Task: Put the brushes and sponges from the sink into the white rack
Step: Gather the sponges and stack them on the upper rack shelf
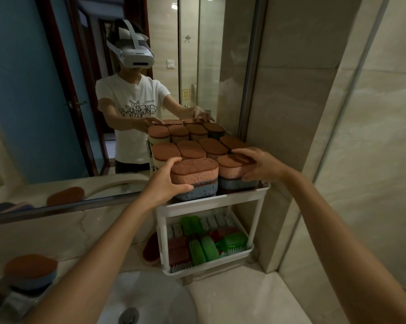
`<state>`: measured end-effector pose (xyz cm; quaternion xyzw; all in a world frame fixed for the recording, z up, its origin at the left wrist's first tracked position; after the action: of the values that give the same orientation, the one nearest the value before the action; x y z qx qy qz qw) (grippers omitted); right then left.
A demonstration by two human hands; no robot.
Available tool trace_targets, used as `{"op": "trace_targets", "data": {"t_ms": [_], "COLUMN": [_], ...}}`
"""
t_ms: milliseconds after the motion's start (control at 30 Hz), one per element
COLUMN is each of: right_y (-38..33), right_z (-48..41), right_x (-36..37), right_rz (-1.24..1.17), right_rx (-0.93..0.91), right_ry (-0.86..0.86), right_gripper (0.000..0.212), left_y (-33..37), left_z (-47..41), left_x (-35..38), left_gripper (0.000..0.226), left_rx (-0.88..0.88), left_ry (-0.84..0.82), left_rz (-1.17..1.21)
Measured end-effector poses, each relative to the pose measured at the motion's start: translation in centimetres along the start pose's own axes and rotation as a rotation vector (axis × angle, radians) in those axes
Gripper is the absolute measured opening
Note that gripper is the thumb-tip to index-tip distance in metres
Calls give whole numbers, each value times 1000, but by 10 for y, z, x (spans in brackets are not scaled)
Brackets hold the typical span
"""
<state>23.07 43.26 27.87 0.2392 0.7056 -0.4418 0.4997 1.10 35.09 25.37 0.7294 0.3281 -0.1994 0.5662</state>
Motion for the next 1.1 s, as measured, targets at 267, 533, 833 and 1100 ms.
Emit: {"op": "trace_targets", "data": {"t_ms": [267, 533, 833, 1100], "right_y": [-11, -9, -9, -3], "right_z": [-13, -12, -11, -10], "right_x": [-4, -12, -4, 8], "right_rz": [256, 147, 233, 280], "right_rx": [-11, -6, 0, 20], "right_ry": [-28, 15, 12, -11], "right_gripper": [76, 68, 73, 87], "left_y": [-1, -5, -4, -3], "left_z": [-3, -6, -6, 2], "left_x": [1, 1, 2, 4], "left_gripper": [78, 78, 77, 86], "left_rx": [-16, -13, -7, -9], "left_ry": [-16, -7, -2, 49], "left_rz": [15, 18, 16, 95]}}
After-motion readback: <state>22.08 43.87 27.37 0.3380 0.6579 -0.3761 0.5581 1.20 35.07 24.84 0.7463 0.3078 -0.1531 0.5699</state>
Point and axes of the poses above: each hand's wrist, its own z-axis away from the middle knuckle, its own x-axis out of the palm, y = z × x, the point moved 7 cm from there along -z, towards the middle knuckle, and after that the axes turned 2 degrees about -z, right-handed, at the moved point
